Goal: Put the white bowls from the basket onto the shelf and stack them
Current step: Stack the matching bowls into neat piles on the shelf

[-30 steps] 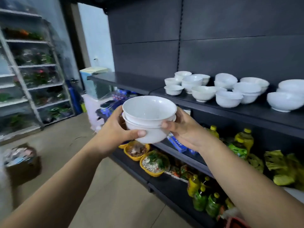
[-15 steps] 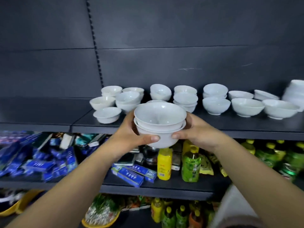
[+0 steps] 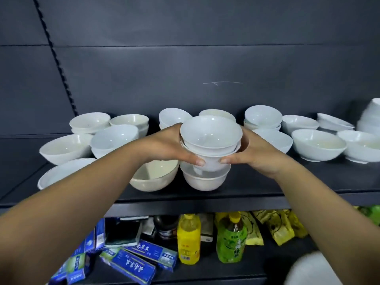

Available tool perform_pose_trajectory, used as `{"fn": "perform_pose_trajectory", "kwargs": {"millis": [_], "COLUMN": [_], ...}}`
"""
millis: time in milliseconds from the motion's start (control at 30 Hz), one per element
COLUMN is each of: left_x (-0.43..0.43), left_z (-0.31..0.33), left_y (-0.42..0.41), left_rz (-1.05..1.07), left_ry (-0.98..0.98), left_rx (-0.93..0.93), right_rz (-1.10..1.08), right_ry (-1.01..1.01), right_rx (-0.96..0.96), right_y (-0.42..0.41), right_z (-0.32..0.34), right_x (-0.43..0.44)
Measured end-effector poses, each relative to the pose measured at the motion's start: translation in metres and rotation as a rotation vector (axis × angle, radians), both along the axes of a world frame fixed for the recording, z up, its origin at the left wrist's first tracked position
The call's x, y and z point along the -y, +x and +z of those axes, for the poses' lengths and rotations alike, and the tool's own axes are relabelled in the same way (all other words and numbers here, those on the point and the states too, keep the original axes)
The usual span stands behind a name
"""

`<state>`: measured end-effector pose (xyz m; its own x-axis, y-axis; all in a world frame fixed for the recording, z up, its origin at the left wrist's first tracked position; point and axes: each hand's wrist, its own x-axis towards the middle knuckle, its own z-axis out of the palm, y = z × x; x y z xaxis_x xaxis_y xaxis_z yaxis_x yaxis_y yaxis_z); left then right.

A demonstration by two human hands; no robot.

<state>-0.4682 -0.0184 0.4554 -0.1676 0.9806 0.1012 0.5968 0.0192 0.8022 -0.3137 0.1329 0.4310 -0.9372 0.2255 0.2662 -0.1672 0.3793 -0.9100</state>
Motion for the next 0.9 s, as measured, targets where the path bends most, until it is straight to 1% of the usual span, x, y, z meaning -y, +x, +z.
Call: {"fn": "perform_pose_trajectory", "kwargs": {"millis": [300,500,633,700,800,900], "left_x": [-0.013,-0.02,-0.023,-0.024,-0.028,-0.04], "left_z": [-0.026,-0.033,-0.036,-0.036,-0.034,-0.036], "left_y": [-0.03,-0.04,-0.044,-0.044,-0.033,-0.018], "left_rz": [-0.151,-0.242,-0.245,-0.251,-0.242,-0.255], "left_ry": [-0.068,-0.136,-0.116,-0.094,-0.064,-0.044], "left_rx": [0.004,-0.013,-0.061,-0.079,-0.096,-0.13], "right_rz": [-0.127,-0.144,-0.212,-0.228,-0.31,-0.361], "right_ry": [-0.036,-0.108,-0.156,-0.125,-0.079,-0.091], "right_rx": [0.032,0.006,-0.02,0.014,-0.002,0.01], "right_y": [-0.019,-0.014,-0.013,-0.012,-0.007,0.009], "right_z": [-0.038,-0.053,-0.069,-0.075,-0.078,-0.076], "right_x": [0.002,0.005,0.012,0.019,0.016,0.008]}}
